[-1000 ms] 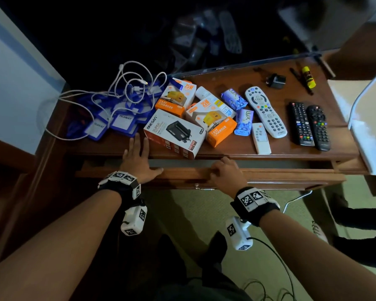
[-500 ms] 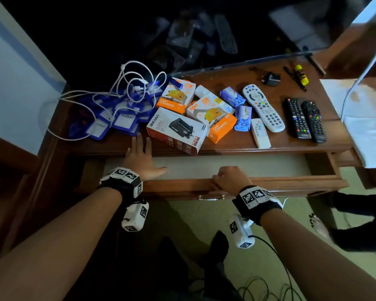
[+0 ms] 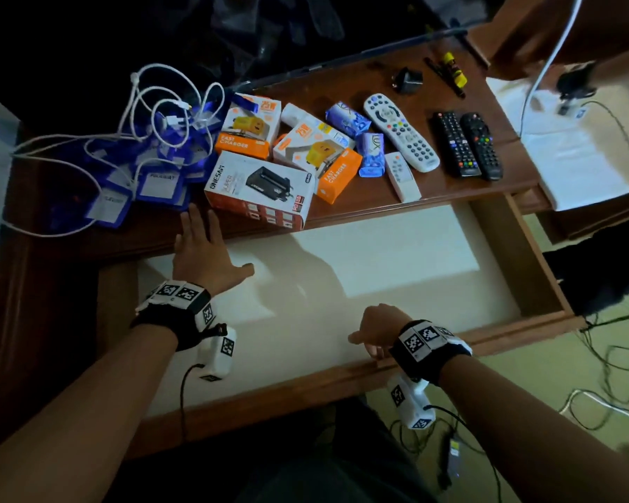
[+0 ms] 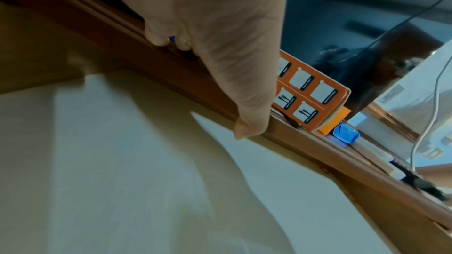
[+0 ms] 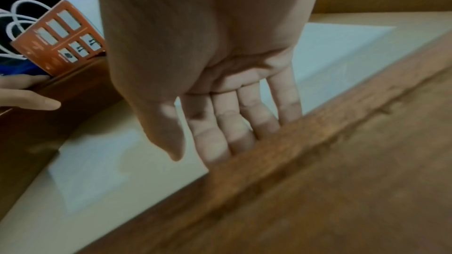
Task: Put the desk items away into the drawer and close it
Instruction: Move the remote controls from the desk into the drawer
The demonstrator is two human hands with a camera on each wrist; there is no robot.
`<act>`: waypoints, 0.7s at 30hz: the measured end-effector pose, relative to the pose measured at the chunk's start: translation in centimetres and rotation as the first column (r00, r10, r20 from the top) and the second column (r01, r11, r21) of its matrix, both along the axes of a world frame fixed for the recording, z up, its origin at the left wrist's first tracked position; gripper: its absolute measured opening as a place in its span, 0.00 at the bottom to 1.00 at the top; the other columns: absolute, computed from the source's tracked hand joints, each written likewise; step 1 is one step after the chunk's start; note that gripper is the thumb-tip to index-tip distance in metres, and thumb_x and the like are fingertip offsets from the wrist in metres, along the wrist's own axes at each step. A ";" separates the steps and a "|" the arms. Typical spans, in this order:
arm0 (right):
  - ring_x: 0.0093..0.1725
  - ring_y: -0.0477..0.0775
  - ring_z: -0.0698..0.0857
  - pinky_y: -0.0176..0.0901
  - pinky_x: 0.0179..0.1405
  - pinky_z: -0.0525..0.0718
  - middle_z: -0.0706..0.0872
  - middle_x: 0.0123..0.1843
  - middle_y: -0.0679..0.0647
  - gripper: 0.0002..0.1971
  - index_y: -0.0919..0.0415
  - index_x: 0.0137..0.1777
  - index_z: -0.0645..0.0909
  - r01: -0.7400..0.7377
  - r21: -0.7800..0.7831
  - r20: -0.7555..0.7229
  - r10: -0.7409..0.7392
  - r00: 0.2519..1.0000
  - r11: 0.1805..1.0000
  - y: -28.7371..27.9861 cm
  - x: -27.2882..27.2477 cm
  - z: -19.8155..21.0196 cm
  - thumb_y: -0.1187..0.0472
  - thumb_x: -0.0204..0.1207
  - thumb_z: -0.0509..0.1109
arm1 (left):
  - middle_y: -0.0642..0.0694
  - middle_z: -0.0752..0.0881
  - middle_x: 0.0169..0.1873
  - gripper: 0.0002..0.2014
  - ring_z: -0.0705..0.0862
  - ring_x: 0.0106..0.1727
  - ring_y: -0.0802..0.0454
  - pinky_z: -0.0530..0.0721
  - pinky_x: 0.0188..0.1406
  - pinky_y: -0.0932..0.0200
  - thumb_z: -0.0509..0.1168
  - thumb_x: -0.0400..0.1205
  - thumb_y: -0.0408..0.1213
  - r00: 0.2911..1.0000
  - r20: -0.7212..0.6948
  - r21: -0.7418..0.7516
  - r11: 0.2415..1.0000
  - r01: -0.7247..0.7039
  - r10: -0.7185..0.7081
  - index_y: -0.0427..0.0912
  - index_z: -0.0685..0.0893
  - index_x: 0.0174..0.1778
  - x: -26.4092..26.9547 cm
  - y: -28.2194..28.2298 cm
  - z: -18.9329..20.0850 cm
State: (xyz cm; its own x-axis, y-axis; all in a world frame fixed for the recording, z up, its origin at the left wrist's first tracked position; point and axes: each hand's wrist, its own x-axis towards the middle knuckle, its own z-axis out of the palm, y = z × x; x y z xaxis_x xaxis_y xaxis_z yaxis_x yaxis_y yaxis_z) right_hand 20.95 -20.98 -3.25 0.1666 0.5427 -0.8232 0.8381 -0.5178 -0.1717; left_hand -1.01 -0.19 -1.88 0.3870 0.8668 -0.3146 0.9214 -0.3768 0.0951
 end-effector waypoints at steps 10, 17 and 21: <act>0.26 0.52 0.86 0.36 0.29 0.79 0.90 0.35 0.62 0.14 0.66 0.45 0.83 0.322 0.017 -0.222 -0.311 0.924 0.946 0.4 1.9 1.0 0.55 0.80 0.62 | 0.38 0.52 0.83 0.44 0.51 0.84 0.41 0.56 0.80 0.40 0.72 0.75 0.50 0.890 0.371 -0.151 0.963 -0.222 0.264 0.42 0.57 0.82 0.2 0.3 1.6; 0.27 0.50 0.84 0.34 0.28 0.78 0.90 0.35 0.59 0.12 0.65 0.41 0.84 0.586 0.316 -0.424 -0.441 0.791 0.746 1.2 8.3 4.3 0.58 0.80 0.66 | 0.41 0.71 0.70 0.28 0.70 0.71 0.49 0.71 0.68 0.58 0.72 0.74 0.33 0.611 0.750 0.012 0.918 -0.397 0.254 0.40 0.72 0.70 4.7 -2.6 6.7; 0.25 0.54 0.82 0.39 0.27 0.77 0.88 0.28 0.58 0.10 0.65 0.36 0.85 0.665 0.479 -0.505 -0.440 0.742 0.572 2.1 14.1 6.4 0.63 0.78 0.68 | 0.45 0.77 0.60 0.17 0.74 0.63 0.53 0.76 0.65 0.53 0.69 0.75 0.35 0.633 0.774 0.162 0.966 -0.199 0.000 0.40 0.80 0.60 11.8 -4.4 8.9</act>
State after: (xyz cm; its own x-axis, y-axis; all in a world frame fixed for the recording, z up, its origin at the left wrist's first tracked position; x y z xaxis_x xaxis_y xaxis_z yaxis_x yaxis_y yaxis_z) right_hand 35.05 -18.89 3.15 0.4204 0.8068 -0.4151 0.2641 -0.5465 -0.7947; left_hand 10.80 -4.59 7.01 0.3075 0.9186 0.2481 0.5870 -0.3883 0.7104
